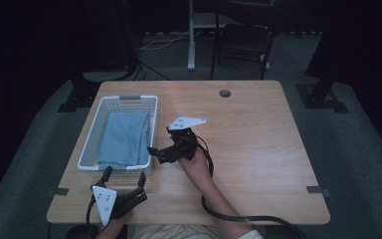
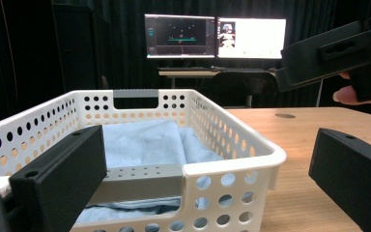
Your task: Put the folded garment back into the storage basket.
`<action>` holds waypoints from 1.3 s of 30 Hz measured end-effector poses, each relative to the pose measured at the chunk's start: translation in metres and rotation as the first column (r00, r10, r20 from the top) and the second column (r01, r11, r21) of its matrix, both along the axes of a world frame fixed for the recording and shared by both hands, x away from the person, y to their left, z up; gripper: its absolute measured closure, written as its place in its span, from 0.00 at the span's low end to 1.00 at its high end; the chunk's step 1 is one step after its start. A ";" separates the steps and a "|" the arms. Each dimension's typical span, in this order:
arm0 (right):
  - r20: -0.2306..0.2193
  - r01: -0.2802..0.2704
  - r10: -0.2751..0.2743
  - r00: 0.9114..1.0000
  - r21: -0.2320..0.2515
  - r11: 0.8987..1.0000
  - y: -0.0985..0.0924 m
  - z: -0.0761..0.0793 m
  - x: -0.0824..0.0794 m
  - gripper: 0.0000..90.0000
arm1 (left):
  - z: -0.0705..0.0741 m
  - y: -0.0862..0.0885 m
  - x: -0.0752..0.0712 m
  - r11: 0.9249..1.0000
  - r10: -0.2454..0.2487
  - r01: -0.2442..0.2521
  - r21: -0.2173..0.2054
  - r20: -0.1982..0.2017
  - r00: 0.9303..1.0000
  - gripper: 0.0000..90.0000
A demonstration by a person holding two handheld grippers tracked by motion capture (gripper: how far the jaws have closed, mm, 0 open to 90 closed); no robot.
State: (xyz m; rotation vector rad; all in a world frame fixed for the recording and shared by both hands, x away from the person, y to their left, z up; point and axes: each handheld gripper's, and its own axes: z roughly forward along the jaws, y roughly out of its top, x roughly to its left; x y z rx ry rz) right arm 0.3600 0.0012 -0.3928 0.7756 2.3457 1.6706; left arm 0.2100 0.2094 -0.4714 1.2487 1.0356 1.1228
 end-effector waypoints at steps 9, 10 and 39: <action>0.011 0.010 -0.010 1.000 0.011 1.000 -0.018 0.003 -0.007 0.01 | 0.000 0.000 0.000 1.000 0.000 0.000 -0.002 0.002 1.000 0.01; 0.016 0.016 -0.016 1.000 0.012 1.000 -0.020 0.003 -0.008 0.01 | 0.000 0.000 0.000 1.000 0.001 -0.001 -0.002 0.002 1.000 0.01; 0.021 0.117 -0.117 0.993 0.014 0.993 -0.096 0.005 -0.027 0.01 | 0.000 0.000 0.000 1.000 0.004 -0.004 0.002 -0.003 1.000 0.01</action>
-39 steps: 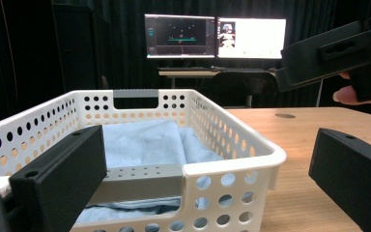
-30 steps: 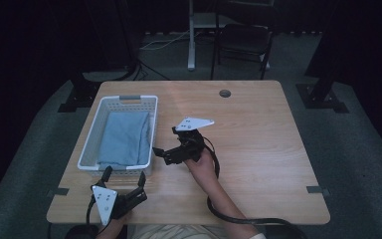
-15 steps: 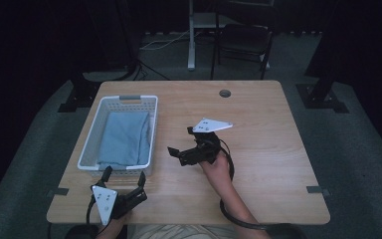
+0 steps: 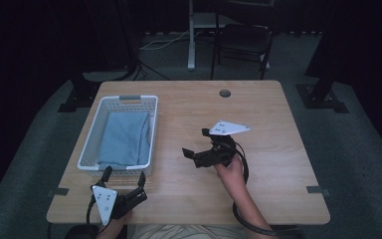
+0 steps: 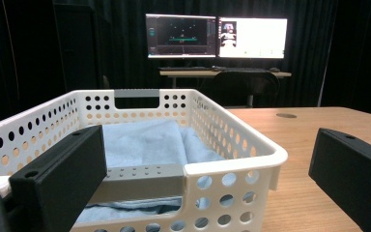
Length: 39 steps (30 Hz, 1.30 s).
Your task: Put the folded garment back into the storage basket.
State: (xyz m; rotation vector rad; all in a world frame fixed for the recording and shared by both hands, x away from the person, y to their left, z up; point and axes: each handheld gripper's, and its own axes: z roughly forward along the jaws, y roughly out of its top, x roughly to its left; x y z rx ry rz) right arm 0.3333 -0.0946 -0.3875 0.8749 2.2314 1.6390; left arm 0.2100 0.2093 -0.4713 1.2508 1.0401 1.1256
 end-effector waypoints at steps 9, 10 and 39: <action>0.006 0.052 -0.052 0.999 0.004 0.999 -0.026 0.000 -0.008 0.01 | 0.000 0.000 0.000 1.000 0.002 -0.002 0.001 -0.001 1.000 0.01; 0.000 0.050 -0.050 0.999 0.006 0.999 -0.028 0.000 -0.008 0.01 | 0.000 0.000 0.000 1.000 0.002 -0.002 0.001 -0.001 1.000 0.01; -0.049 0.207 -0.207 0.977 -0.004 0.978 -0.104 -0.022 -0.039 0.01 | 0.000 0.000 0.001 1.000 0.003 -0.003 0.003 -0.005 1.000 0.01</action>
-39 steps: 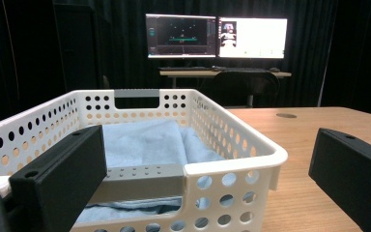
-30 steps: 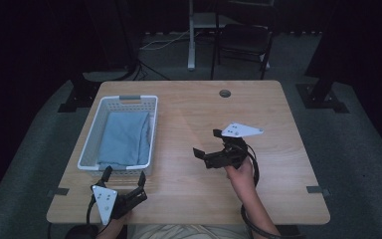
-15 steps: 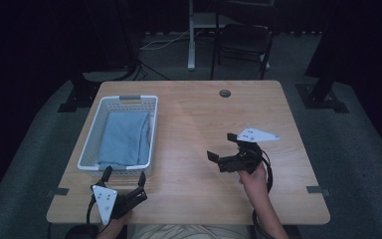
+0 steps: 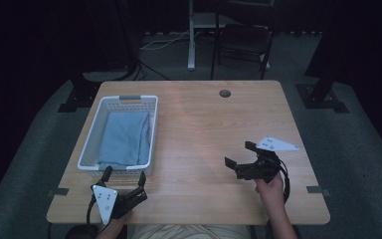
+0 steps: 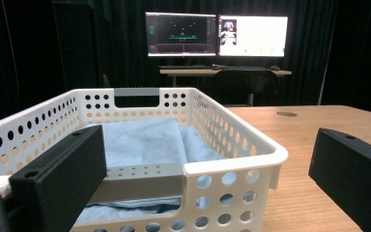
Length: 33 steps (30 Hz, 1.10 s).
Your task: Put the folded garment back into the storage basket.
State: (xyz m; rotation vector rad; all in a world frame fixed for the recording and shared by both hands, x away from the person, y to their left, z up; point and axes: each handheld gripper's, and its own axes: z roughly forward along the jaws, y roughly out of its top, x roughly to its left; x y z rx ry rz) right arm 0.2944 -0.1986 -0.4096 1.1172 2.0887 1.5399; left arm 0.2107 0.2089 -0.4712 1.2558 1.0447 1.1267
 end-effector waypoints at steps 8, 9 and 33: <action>-0.021 0.035 -0.035 0.999 -0.001 0.999 -0.015 -0.012 -0.006 0.01 | 0.000 0.000 0.000 1.000 0.000 0.000 0.000 -0.001 1.000 0.01; -0.036 0.043 -0.042 0.998 0.006 0.999 -0.018 -0.017 -0.006 0.01 | 0.000 0.000 0.000 1.000 0.000 0.000 0.001 -0.001 1.000 0.01; -0.082 0.119 -0.116 0.990 0.025 0.993 -0.053 -0.051 -0.028 0.01 | 0.000 0.000 0.000 1.000 0.002 -0.002 0.001 -0.001 1.000 0.01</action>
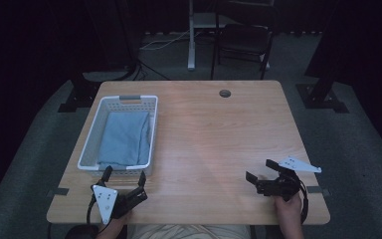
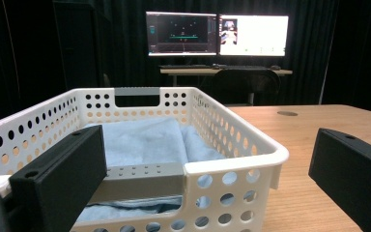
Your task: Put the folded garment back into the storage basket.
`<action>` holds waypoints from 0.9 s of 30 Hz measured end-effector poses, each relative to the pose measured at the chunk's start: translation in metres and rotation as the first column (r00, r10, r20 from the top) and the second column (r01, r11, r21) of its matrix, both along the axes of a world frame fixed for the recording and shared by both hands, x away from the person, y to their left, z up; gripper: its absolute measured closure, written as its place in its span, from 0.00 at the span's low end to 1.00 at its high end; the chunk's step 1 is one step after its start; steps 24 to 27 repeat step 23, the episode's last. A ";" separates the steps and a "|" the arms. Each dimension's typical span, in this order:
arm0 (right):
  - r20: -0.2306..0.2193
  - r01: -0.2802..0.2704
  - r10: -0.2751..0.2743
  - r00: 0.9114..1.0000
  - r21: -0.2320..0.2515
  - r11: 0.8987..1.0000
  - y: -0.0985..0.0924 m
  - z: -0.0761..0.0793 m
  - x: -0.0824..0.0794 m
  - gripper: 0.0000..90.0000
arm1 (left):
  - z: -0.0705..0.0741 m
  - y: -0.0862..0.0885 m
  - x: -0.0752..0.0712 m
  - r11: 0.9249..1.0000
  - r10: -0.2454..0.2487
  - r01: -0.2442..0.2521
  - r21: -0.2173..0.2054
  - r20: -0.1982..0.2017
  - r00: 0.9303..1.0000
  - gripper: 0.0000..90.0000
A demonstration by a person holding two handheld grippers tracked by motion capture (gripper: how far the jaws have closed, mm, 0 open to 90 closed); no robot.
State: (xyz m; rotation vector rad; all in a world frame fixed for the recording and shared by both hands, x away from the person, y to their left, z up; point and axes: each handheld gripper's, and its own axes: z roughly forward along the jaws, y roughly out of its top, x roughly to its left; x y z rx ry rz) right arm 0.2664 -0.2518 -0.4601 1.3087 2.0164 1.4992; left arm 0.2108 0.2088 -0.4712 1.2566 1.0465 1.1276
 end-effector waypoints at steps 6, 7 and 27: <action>-0.001 0.003 -0.003 1.000 0.007 1.000 -0.006 -0.002 -0.006 0.01 | 0.000 0.000 0.000 1.000 0.000 0.000 0.000 0.001 1.000 0.01; 0.003 0.011 -0.011 1.000 0.006 1.000 -0.006 -0.002 -0.007 0.01 | 0.000 0.000 0.000 1.000 0.000 0.000 0.000 0.001 1.000 0.01; 0.022 -0.014 0.016 1.000 -0.084 0.996 0.006 -0.003 -0.007 0.01 | 0.000 0.000 -0.001 1.000 0.004 -0.004 -0.002 0.006 1.000 0.01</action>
